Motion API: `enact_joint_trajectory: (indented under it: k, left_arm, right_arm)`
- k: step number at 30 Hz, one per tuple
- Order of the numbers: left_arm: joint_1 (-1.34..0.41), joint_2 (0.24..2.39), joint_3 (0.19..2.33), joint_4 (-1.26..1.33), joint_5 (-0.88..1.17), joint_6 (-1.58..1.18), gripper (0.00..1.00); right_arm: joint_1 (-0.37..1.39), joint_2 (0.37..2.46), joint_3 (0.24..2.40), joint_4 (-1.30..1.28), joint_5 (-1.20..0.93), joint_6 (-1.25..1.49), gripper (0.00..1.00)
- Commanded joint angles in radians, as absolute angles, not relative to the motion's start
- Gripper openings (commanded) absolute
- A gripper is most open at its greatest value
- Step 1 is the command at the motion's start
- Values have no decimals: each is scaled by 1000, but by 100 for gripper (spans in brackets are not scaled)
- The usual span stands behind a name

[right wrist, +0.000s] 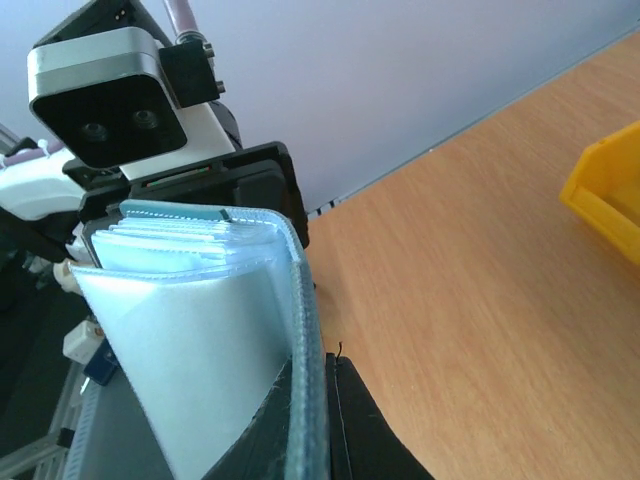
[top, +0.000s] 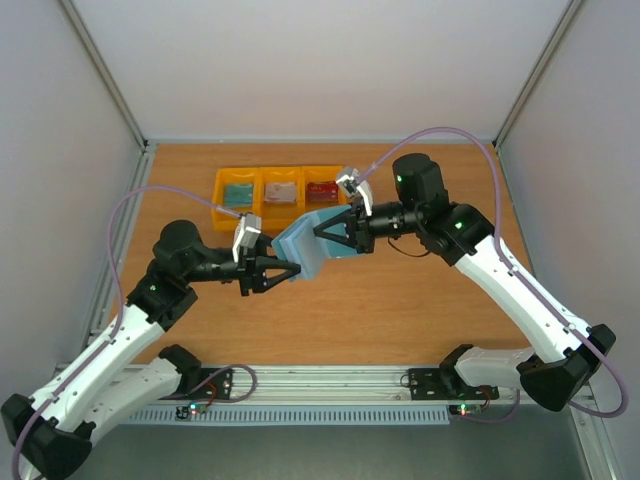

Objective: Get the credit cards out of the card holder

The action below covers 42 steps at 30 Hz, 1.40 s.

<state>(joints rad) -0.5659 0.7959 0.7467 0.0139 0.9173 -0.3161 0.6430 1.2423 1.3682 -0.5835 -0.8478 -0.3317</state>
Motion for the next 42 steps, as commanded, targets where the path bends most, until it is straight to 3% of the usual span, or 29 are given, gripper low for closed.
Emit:
enact_joint_trajectory:
  k: [1, 7, 15, 23, 27, 35, 39, 42]
  left_arm:
    - [-560, 776, 736, 137, 946, -353, 36]
    - [-560, 772, 732, 150, 996, -368, 39]
    - [-558, 759, 731, 137, 954, -359, 53]
    - [-563, 773, 751, 89, 740, -329, 49]
    - [-562, 769, 733, 95, 767, -328, 48]
    - [-560, 738, 729, 157, 977, -339, 44]
    - [-561, 729, 734, 142, 977, -323, 39]
    - [-561, 734, 732, 149, 952, -320, 42]
  right_arm:
    - [622, 1216, 1375, -535, -934, -319, 1]
    - [610, 1202, 1365, -543, -967, -345, 1]
    - [592, 1196, 1360, -513, -1044, -332, 1]
    - [592, 1199, 1316, -401, -1071, -234, 1]
    - [592, 1199, 1302, -376, -1099, -228, 1]
    - [562, 1168, 1372, -600, -1140, -434, 1]
    - [547, 1174, 1391, -604, -1204, -420, 1]
    - [548, 1173, 1388, -592, -1215, -407, 1]
